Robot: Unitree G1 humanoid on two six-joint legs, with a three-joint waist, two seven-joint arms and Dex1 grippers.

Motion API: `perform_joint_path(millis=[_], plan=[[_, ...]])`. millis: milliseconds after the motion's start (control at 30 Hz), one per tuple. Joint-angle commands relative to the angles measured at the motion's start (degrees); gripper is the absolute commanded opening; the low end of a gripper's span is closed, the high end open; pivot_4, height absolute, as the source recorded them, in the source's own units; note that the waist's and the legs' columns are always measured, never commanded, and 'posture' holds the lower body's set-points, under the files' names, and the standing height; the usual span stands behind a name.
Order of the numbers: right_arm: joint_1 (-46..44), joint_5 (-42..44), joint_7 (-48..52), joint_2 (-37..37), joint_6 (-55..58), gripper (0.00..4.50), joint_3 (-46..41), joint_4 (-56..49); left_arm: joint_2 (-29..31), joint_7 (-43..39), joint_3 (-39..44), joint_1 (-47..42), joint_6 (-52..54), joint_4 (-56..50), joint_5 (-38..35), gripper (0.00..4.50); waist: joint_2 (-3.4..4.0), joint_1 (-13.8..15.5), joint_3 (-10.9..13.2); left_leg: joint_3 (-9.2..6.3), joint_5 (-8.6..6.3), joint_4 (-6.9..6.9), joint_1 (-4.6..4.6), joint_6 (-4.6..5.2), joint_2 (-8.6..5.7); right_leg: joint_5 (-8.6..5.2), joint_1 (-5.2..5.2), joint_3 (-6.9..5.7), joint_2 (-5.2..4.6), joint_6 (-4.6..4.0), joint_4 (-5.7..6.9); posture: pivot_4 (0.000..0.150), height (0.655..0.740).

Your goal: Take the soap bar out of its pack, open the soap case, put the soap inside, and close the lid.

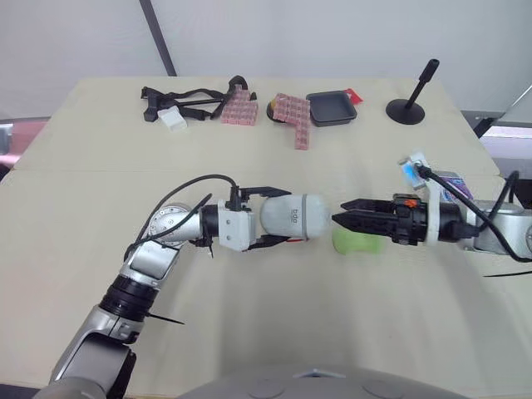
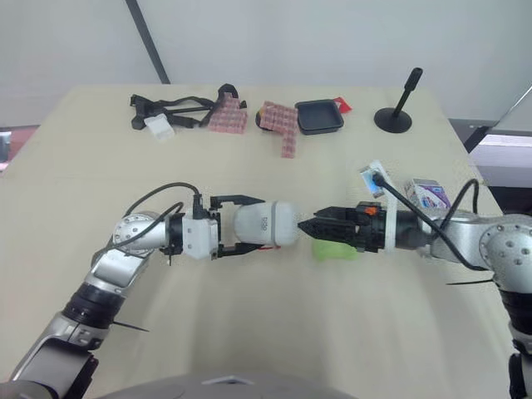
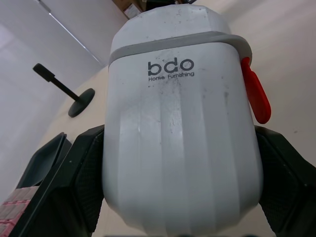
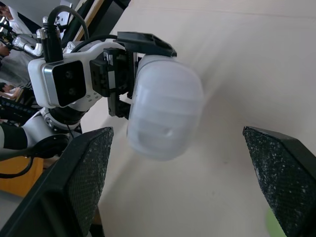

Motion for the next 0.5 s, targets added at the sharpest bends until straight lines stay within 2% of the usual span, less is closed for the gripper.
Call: perform_joint_path(millis=[33, 233, 500], plan=[[-2.17, 8.21, -5.24, -0.55, -0.65, 4.50, 1.48, 0.36, -0.42, 2.92, -0.28, -0.56, -2.02, -1.40, 1.61, 3.47, 0.00, 0.13, 0.00, 0.00, 0.00, 0.00, 0.00, -0.01, 0.00, 0.00, 0.00, -0.01, 0.00, 0.00, 0.00, 0.150, 0.7400], [-3.95, 11.83, -9.65, -0.22, -1.20, 4.50, 4.58, 0.89, -0.65, 4.44, -0.94, -0.67, -1.64, -1.49, 2.00, 3.47, -0.01, 0.15, 0.00, 0.00, 0.00, 0.00, -0.03, -0.03, 0.00, 0.00, 0.00, -0.05, -0.02, 0.01, -0.01, 0.150, 0.7400], [-4.27, 11.84, -12.78, 1.61, -2.76, 4.50, 5.62, 1.59, -0.98, 5.46, -2.06, -0.27, 0.90, -3.10, 1.29, 3.47, -0.01, 0.10, 0.01, -0.01, 0.00, 0.01, -0.07, -0.05, 0.00, 0.00, -0.02, -0.09, -0.02, 0.01, 0.01, 0.150, 0.7400]])
